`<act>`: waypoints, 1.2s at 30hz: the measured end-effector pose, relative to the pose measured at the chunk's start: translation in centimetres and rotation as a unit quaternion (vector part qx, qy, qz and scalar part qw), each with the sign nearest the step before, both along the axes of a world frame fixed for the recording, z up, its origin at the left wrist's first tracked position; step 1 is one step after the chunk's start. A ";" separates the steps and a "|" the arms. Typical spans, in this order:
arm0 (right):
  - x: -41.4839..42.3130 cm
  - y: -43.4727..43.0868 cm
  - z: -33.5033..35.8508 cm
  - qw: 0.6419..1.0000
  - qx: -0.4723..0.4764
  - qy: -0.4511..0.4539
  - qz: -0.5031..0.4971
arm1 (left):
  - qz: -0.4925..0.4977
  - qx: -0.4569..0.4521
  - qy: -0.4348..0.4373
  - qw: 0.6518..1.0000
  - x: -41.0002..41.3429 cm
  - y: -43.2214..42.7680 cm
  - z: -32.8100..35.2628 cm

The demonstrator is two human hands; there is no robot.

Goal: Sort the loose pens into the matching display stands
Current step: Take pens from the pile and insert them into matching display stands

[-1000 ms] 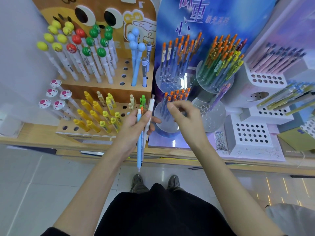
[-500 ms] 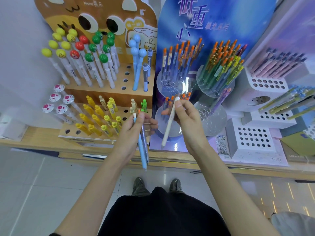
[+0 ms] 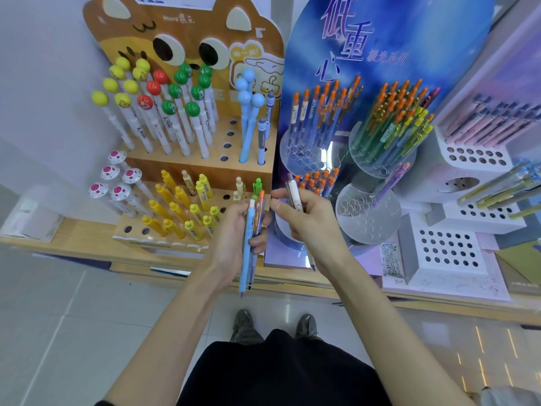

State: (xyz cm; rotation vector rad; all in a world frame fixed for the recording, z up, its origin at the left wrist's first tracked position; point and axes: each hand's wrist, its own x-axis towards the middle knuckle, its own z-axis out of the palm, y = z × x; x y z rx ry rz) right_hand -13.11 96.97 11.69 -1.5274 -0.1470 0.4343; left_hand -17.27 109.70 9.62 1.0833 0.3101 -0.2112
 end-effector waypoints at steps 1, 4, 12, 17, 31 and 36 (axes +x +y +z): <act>0.2 0.1 0.0 1.000 -0.002 0.005 0.006 | -0.007 0.002 0.003 1.000 0.0 0.0 0.0; 0.4 0.4 0.0 0.999 -0.019 0.013 0.031 | -0.006 0.011 0.020 1.000 0.0 0.1 0.0; 0.2 -0.6 -1.1 0.998 -0.060 0.027 -0.013 | -0.037 0.072 0.044 0.996 0.1 -0.6 0.1; 0.3 -1.2 -1.0 0.997 -0.037 0.058 -0.028 | -0.071 0.084 0.007 0.994 0.0 -0.1 -0.2; 0.7 -2.0 -2.8 0.934 -0.150 -0.117 -0.302 | 0.069 0.158 -0.054 0.984 2.6 3.5 -0.7; 0.3 -0.7 -3.0 0.920 -0.141 -0.131 -0.342 | 0.083 0.147 -0.063 0.984 2.4 3.8 -1.0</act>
